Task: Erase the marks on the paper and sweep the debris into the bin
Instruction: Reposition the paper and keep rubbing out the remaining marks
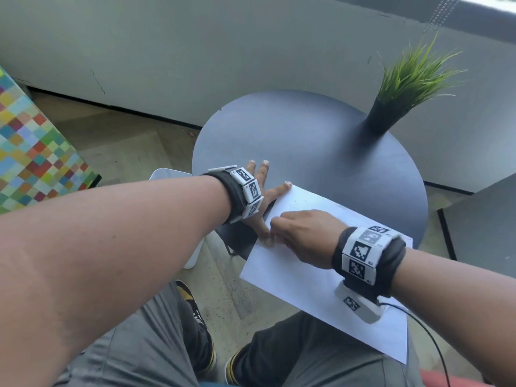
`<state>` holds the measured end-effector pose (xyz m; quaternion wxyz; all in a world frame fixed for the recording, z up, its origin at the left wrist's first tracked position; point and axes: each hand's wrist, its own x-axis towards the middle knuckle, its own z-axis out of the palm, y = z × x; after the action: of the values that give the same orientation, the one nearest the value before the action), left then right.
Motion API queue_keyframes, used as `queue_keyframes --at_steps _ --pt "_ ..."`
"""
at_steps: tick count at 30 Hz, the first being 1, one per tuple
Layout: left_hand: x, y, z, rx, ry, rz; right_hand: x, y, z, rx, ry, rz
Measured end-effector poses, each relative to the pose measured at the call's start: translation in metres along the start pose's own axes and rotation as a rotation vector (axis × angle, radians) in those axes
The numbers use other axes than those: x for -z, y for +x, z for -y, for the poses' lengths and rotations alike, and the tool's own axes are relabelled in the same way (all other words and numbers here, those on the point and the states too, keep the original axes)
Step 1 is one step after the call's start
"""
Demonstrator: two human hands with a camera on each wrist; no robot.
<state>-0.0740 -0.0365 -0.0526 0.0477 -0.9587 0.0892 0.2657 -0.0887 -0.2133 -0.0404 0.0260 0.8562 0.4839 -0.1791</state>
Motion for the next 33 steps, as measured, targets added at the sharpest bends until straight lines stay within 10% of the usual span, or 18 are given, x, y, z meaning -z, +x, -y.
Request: queue_keyframes --at_steps 5,10,22,29,33 --pt "0.002 -0.001 0.001 -0.008 -0.024 0.005 0.012 0.008 -0.041 -0.293 0.027 -0.113" --pt "0.001 -0.002 0.0 0.004 -0.007 0.01 0.002 0.0 0.0 -0.044 0.06 -0.008" --pt "0.004 -0.027 0.001 -0.021 -0.067 0.007 0.022 0.022 -0.054 -0.396 0.022 -0.08" --pt "0.0 -0.02 0.0 -0.02 -0.021 0.003 0.001 0.005 0.008 -0.036 0.057 0.005" --pt "-0.003 -0.015 0.003 -0.035 -0.053 -0.001 0.014 0.016 -0.047 -0.311 -0.002 -0.058"
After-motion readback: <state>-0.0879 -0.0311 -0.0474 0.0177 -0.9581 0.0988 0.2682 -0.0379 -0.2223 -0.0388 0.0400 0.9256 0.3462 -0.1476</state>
